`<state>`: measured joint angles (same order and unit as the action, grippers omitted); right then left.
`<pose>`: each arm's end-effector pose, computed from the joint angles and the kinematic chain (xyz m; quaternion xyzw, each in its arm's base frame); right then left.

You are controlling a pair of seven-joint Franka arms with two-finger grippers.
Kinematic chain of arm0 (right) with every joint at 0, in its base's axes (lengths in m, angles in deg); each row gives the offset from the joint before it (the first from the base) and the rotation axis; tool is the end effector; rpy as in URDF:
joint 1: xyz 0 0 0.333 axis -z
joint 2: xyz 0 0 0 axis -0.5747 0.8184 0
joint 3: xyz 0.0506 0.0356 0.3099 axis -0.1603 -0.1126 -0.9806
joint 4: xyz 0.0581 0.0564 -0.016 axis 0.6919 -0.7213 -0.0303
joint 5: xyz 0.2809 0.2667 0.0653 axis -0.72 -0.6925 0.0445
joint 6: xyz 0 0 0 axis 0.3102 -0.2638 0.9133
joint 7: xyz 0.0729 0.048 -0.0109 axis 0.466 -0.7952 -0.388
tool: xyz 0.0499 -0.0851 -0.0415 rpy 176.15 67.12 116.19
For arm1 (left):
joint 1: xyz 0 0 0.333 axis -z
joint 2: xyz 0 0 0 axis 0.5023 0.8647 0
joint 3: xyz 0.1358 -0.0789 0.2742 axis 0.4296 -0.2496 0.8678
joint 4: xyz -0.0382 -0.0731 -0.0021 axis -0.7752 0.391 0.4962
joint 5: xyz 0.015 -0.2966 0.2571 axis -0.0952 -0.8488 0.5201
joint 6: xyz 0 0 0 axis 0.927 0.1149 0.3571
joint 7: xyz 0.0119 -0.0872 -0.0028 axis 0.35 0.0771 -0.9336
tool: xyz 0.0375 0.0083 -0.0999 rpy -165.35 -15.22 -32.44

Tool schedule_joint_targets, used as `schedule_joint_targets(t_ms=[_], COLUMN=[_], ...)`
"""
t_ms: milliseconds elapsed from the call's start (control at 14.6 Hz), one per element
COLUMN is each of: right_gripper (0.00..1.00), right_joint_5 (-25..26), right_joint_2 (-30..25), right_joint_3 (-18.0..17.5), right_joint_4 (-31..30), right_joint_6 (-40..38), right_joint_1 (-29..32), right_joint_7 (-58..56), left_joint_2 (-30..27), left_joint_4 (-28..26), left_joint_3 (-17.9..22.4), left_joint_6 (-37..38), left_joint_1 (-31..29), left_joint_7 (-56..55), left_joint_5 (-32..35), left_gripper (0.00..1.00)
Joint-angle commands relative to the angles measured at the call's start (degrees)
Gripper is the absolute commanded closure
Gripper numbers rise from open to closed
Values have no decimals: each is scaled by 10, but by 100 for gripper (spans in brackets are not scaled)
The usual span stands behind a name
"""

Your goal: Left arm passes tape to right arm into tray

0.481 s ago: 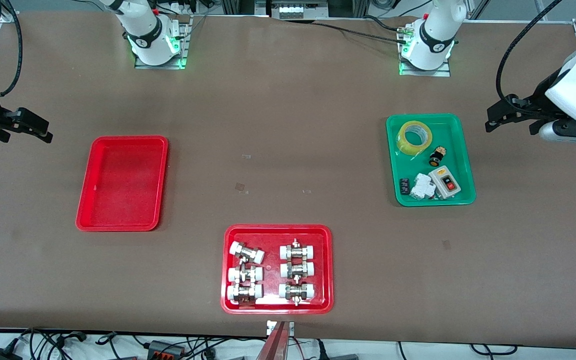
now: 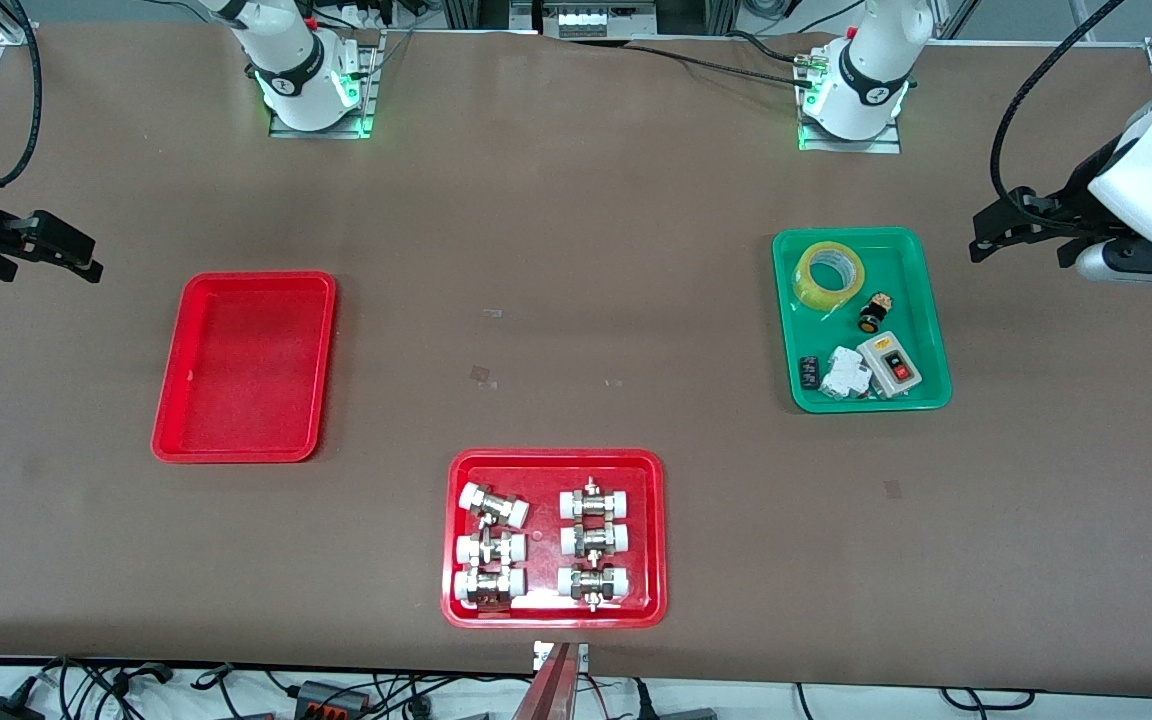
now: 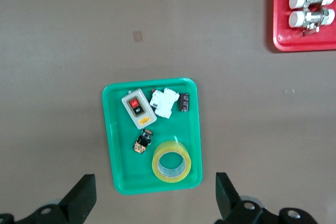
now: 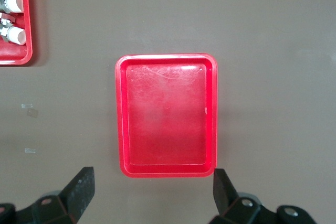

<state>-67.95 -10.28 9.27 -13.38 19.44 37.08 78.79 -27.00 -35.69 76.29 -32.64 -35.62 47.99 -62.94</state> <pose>0.5701 -0.0234 0.5873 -0.9998 0.0045 -0.0196 0.0002 0.5611 -0.0546 0.6161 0.9992 -0.0110 -0.0289 0.0258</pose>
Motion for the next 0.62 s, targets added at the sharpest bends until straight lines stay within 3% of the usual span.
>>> schedule_joint_targets(t_ms=[0,344,550], right_gripper=[0,0,0], right_joint_5=[2,2,2], right_joint_2=[-8,-8,-8], right_joint_3=[-5,-5,-5], right_joint_4=[-2,-2,-2], right_joint_6=[-7,-7,-9], right_joint_1=[5,5,5], right_joint_7=[-6,-6,-6], left_joint_2=[3,47,55], left_joint_4=[-14,-125,-232], left_joint_3=[-2,-1,-2], left_joint_6=[53,40,-41], left_joint_1=[-5,-5,-21], left_joint_7=[17,7,8], left_joint_5=[-10,-11,-15], left_gripper=[0,0,0])
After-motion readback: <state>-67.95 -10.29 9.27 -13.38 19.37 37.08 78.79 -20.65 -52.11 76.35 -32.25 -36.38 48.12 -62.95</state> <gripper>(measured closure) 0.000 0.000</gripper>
